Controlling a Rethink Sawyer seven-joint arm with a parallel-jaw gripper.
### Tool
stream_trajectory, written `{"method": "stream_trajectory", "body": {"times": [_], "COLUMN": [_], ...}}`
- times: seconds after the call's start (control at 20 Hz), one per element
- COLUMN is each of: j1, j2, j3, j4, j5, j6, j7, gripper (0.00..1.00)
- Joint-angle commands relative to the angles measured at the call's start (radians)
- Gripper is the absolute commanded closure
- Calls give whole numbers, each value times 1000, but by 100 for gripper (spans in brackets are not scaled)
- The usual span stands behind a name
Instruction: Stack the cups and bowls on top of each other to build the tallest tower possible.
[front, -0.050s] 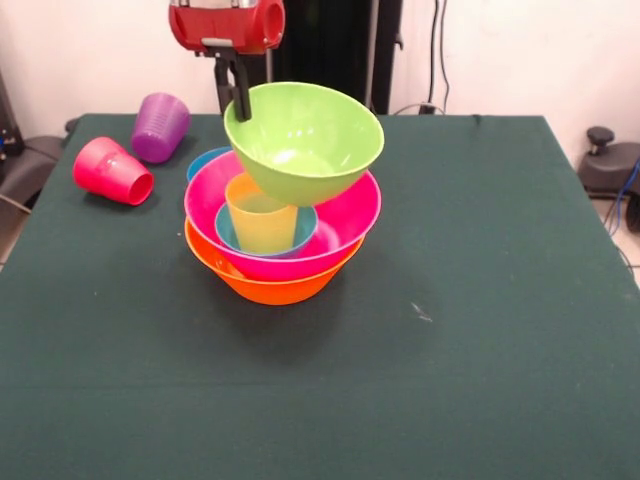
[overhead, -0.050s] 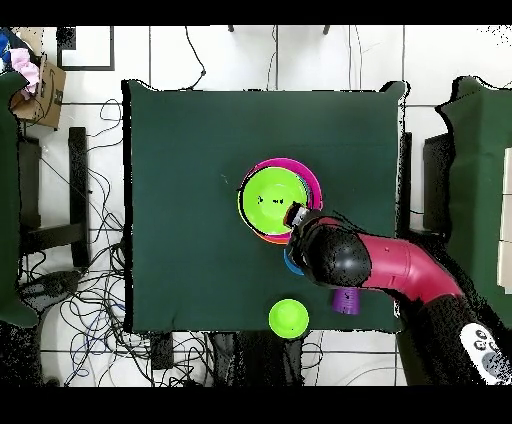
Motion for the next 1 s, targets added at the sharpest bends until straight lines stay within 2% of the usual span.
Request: {"method": "stream_trajectory", "body": {"times": [0.05,0.4,1.0], "j1": [-2,-41,-42], "j2": [36,-3,-22], "j3": [2,38,57], "j4": [20,27,20], "j5": [-84,-60,-41], "j6": [-18,35,70], "j7": [-36,-66,-64], "gripper": [100,100,100]}}
